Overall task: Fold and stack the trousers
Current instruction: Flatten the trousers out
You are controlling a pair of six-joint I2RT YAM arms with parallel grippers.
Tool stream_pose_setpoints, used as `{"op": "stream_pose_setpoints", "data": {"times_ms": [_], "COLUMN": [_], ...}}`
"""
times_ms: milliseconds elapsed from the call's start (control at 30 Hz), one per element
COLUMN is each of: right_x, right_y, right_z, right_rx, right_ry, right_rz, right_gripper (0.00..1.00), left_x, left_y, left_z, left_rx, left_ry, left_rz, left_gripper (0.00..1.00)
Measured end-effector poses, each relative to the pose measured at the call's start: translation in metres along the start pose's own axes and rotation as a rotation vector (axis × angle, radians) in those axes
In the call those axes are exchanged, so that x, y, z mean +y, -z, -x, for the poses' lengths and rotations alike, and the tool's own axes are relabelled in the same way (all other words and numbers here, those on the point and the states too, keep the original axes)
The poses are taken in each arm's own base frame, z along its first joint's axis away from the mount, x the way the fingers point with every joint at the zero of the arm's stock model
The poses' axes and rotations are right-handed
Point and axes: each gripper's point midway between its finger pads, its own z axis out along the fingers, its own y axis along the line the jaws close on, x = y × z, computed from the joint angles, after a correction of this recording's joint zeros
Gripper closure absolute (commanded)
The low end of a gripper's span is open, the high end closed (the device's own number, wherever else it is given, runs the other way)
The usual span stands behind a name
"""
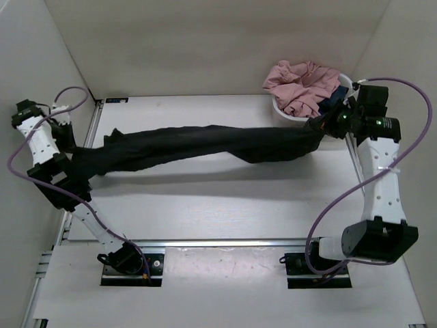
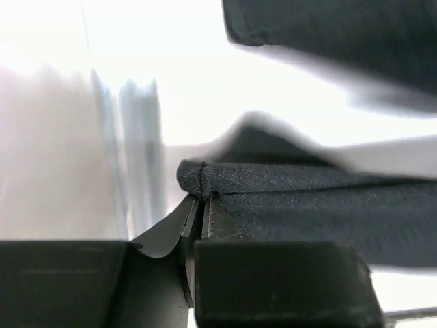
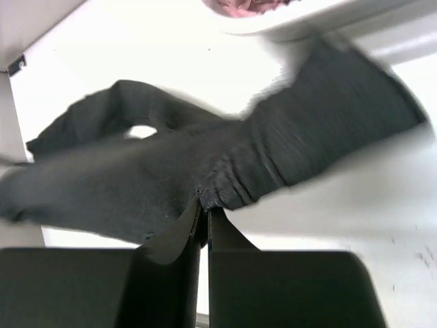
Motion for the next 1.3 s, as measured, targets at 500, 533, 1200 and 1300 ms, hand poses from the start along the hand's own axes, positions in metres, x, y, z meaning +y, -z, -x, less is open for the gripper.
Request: {"op": "stream_pose_setpoints", "data": {"times_ms": [500, 533, 1200, 1300], "right_x": [-0.105, -0.105, -0.113, -0.112], "right_y": [-0.001, -0.001, -0.027, -0.027], "right_z": [-0.146, -0.145, -0.171, -0.167], "right_rx": [0.322, 0.319, 0.415, 0.407], "right_ry": [-0.271, -0.266, -0.275, -0.264], "right_rz": [-0.261, -0.259, -0.204, -0.195], "right_gripper": [1.00, 1.00, 1.00, 1.00], "left_x": [-0.015, -0.018, -0.047, -0.050], "left_y": [-0.019, -0.022, -0.062, -0.033], "left_z": [-0.120, -0.114, 0.015, -0.014], "left_rx": [0.379, 0.374, -0.041, -0.039], "left_ry": [0.020, 0.004, -0.012, 0.006], "left_rz": [-0.064, -0.065, -0.058, -0.006], "left_gripper": [0.85, 0.85, 0.06, 0.36]}}
